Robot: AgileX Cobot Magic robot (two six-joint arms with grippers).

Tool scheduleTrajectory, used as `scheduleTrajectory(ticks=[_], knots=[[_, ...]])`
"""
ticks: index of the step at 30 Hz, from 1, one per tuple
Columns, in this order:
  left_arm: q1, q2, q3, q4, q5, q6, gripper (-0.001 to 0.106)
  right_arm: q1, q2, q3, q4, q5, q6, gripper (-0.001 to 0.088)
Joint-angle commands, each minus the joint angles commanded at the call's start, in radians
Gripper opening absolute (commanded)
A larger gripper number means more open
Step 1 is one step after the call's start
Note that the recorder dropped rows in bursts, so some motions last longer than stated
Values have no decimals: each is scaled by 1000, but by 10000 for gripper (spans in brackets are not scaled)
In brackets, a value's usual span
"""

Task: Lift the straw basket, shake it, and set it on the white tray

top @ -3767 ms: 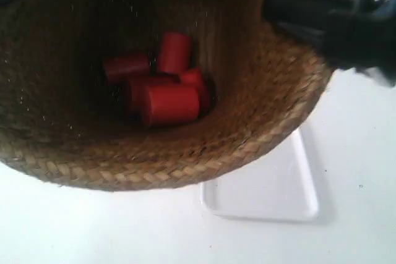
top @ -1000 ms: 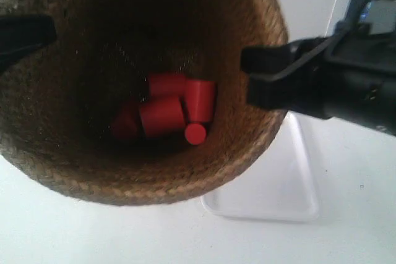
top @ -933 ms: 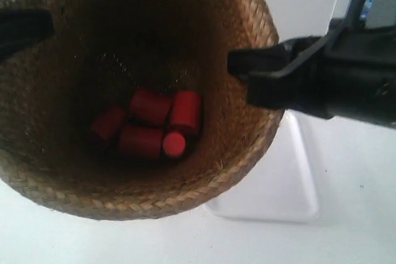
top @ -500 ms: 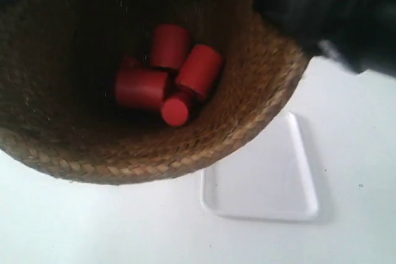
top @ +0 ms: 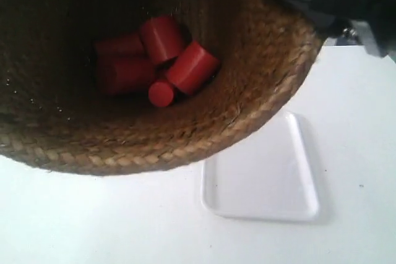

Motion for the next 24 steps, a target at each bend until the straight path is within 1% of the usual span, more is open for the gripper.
scheduleTrajectory(ticks=[1, 2, 3, 4, 5, 6, 8, 9, 10, 11, 12, 13, 14, 15, 16, 18, 20, 23, 24], knots=[[0, -5, -29, -5, 103, 2, 0, 0, 7, -35, 4, 92, 31, 0], [0, -23, -60, 5, 167, 1, 0, 2, -12, -70, 4, 162, 42, 0], [0, -50, -89, 7, 202, -6, 0, 4, -40, -104, 4, 236, 49, 0], [0, -67, -111, 7, 195, -17, 0, 6, -62, -129, 18, 275, 61, 0], [0, -84, -120, 10, 175, -21, 0, 10, -82, -136, 18, 284, 74, 0], [0, -92, -120, 10, 138, -19, 0, 11, -97, -136, 18, 266, 76, 0], [0, -79, -90, 33, 87, -17, 0, 11, -79, -94, -9, 168, 68, 0], [0, -41, -55, 32, 47, -17, 0, 11, -36, -62, -9, 104, 68, 0], [0, -13, -35, 34, 32, -17, 0, 11, 13, -36, -11, 58, 65, 0], [0, 10, -26, 34, 37, -20, 0, 11, 44, -30, -11, 48, 62, 0], [0, 15, -38, 34, 82, -24, 0, 11, 58, -42, -9, 83, 64, 0], [0, -2, -64, 35, 123, -22, 0, 11, 44, -72, -9, 148, 62, 0], [0, -25, -87, 49, 162, -22, 0, 11, 20, -108, -11, 205, 51, 0], [0, -59, -122, 49, 174, -26, 0, 16, -17, -149, -9, 260, 48, 0], [0, -82, -141, 52, 154, -37, 0, 20, -52, -180, -9, 280, 45, 0], [0, -120, -154, 47, 115, -54, 0, 27, -117, -200, -12, 245, 40, 0], [0, -113, -117, 47, 115, -61, 0, 29, -123, -159, -28, 171, 31, 0], [0, -29, -14, 47, 73, -42, 0, 29, 5, -44, -28, 48, 14, 0], [0, -13, -4, 40, 79, -56, 0, 29, 35, -33, -23, 43, 18, 0]])
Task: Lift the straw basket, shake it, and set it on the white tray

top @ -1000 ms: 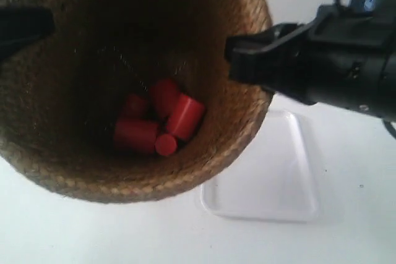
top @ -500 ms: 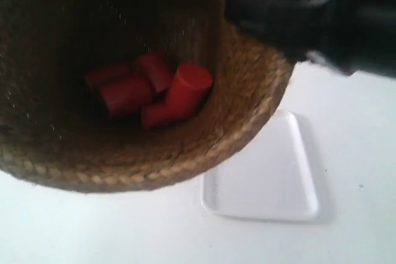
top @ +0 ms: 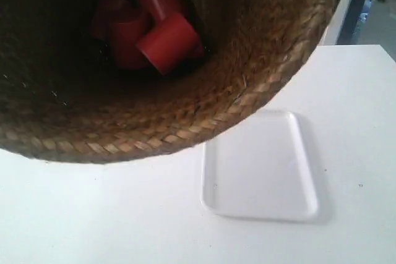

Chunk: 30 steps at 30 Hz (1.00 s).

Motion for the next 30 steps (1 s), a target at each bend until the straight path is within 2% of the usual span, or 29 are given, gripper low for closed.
scheduleTrajectory(ticks=[3, 6, 8, 11, 13, 15, 18, 22, 26, 30], knots=[[0, -53, -72, -6, 97, -8, 0, 8, -56, -65, 19, 114, 23, 0], [0, -112, -145, -12, 71, -29, 0, 32, -143, -119, 14, 133, 18, 0], [0, -106, -125, 17, 55, -11, 0, 35, -146, -92, 3, 84, -21, 0], [0, -34, -31, 22, -1, -21, 0, 35, -40, 4, 3, -23, -30, 0], [0, -29, -38, 10, 56, -24, 0, 35, -27, -10, 24, 5, -19, 0], [0, -55, -67, 19, 96, -18, 0, 41, -68, -49, 24, 74, -23, 0], [0, -70, -76, 32, 29, -18, 0, 44, -100, -63, 18, 66, -24, 0], [0, -36, -74, 40, 44, -25, 0, 41, -72, -51, 21, 97, -18, 0], [0, 7, -74, 113, 11, -125, 0, 41, -13, -51, 21, 133, 57, 0], [0, 79, -74, 279, -56, -342, 0, 27, 55, -53, 19, 81, 87, 0]])
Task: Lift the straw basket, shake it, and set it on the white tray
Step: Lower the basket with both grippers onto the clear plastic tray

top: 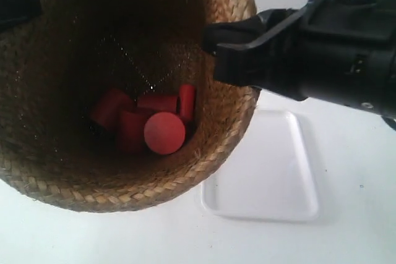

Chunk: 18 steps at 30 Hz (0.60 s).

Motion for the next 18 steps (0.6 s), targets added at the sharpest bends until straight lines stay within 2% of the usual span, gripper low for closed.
scheduleTrajectory(ticks=[3, 7, 10, 13, 15, 18], knots=[[0, 58, 0, 100, -15, -68, 0, -48, 71, -2, 0, -65, 0, 0], [0, 134, 0, 116, -36, -68, 0, -137, 180, -41, 0, -43, -4, 0], [0, 194, -18, 139, -36, -90, 0, -211, 257, -114, -2, 98, -5, 0], [0, 245, -61, 246, -19, -171, 0, -281, 302, -218, -28, 268, 2, 0], [0, 272, -103, 361, 3, -270, 0, -319, 318, -286, -114, 359, 68, 0], [0, 309, -190, 531, 65, -430, 0, -346, 327, -399, -338, 485, 243, 0]])
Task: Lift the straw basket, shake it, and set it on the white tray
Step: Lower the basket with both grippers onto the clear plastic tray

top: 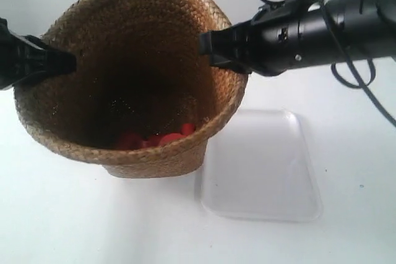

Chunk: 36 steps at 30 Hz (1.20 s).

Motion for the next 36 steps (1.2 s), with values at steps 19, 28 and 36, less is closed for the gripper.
scheduleTrajectory(ticks=[19, 28, 36], knots=[[-63, 167, -440, 277, 541, -440, 0, -47, -2, -197, -435, 587, 413, 0], [-301, 344, -566, 460, 455, -680, 0, -207, -2, -197, -436, 622, 379, 0], [-381, 518, -694, 518, 460, -715, 0, -361, 34, -197, -434, 670, 289, 0]])
